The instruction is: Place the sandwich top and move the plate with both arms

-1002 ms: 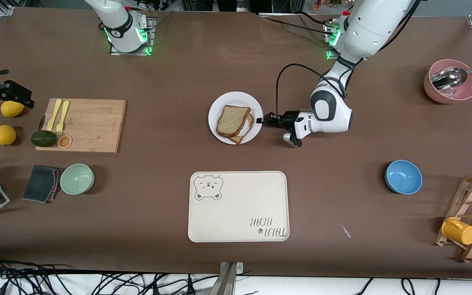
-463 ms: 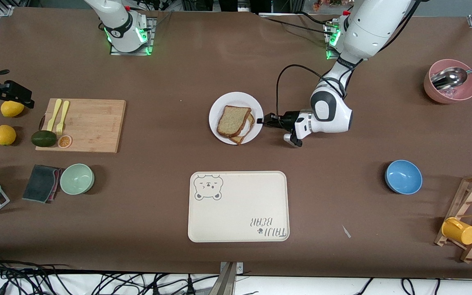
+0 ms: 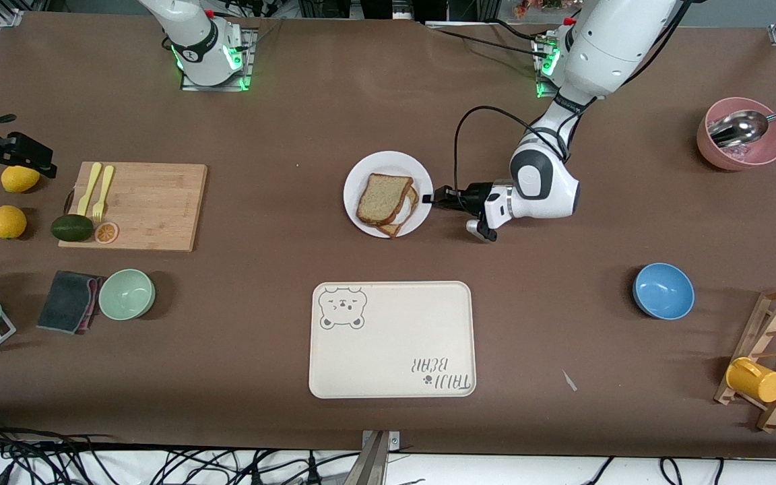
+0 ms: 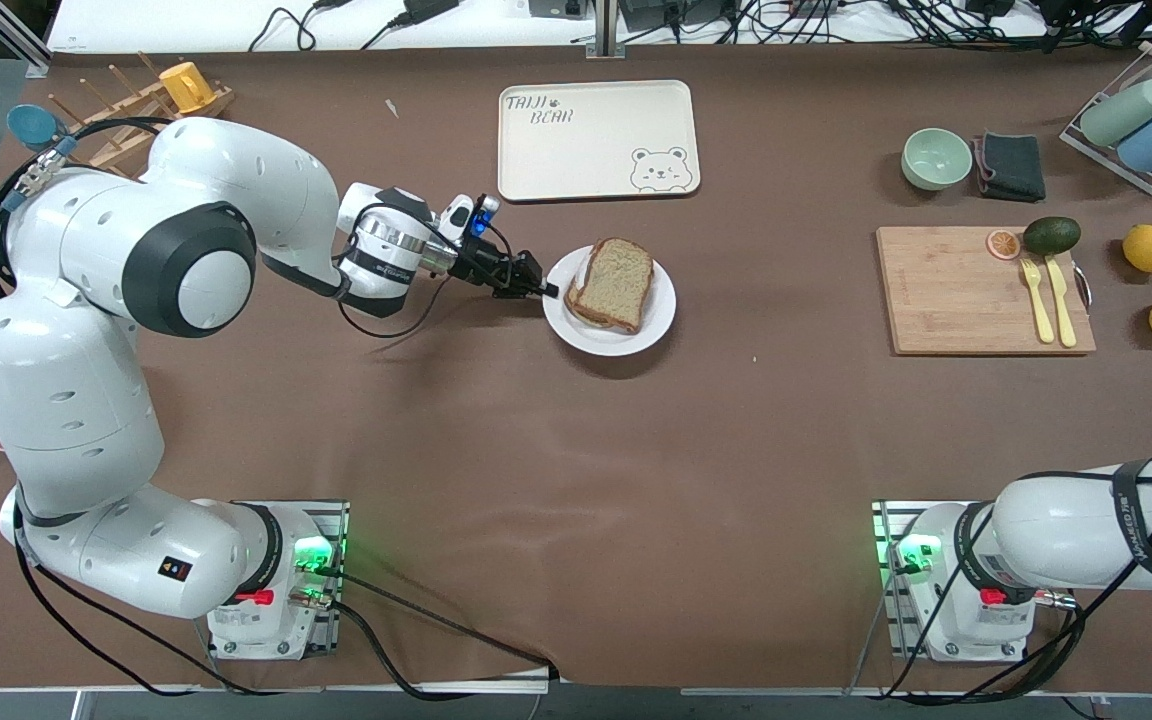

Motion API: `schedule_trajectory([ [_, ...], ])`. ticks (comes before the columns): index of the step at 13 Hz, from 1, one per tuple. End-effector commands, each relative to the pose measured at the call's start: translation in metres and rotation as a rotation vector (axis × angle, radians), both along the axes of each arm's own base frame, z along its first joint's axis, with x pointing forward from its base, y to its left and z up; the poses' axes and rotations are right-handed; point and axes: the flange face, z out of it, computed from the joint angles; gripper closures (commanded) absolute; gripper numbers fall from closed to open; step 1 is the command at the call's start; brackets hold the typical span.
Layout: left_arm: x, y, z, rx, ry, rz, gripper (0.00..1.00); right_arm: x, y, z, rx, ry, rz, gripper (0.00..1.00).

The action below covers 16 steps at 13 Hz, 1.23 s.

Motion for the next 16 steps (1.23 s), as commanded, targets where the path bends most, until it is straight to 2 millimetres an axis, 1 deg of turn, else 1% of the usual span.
schedule_trajectory([
  [1,0.003,-0.005,0.003,-0.016,-0.018,0.005,0.67,-0.006,0.001,0.003,0.001,0.001,0.006,0.00],
  [2,0.003,-0.005,0.003,-0.017,-0.019,0.005,0.66,-0.006,0.001,0.003,0.001,0.001,0.006,0.00],
  [5,0.004,-0.004,0.003,-0.017,-0.019,0.007,0.66,-0.007,0.002,0.004,0.003,0.001,0.007,0.00],
  [7,0.003,-0.005,0.003,-0.016,-0.018,0.006,0.70,-0.007,0.004,0.005,0.001,0.000,0.010,0.00],
  [8,0.003,-0.005,0.003,-0.017,-0.019,0.005,0.75,-0.007,0.004,0.004,0.001,0.001,0.010,0.00],
  [9,0.002,-0.005,0.003,-0.016,-0.016,0.004,0.93,-0.007,0.005,0.006,0.001,-0.002,0.012,0.00],
  [10,0.002,-0.006,0.003,-0.017,-0.016,0.005,1.00,-0.008,0.005,0.005,0.001,0.004,0.012,0.00],
  [12,0.004,-0.005,0.004,-0.017,-0.017,0.008,1.00,-0.008,0.005,0.005,0.001,0.004,0.012,0.00],
  [14,0.010,-0.001,0.010,-0.022,-0.021,0.021,1.00,-0.008,0.008,0.005,0.001,0.004,0.018,0.00],
  [15,0.014,0.004,0.013,-0.027,-0.023,0.033,1.00,-0.008,0.008,0.005,0.001,0.004,0.018,0.00],
  [16,0.023,0.012,0.022,-0.035,-0.038,0.053,1.00,-0.008,0.008,0.005,0.001,0.004,0.018,0.00],
])
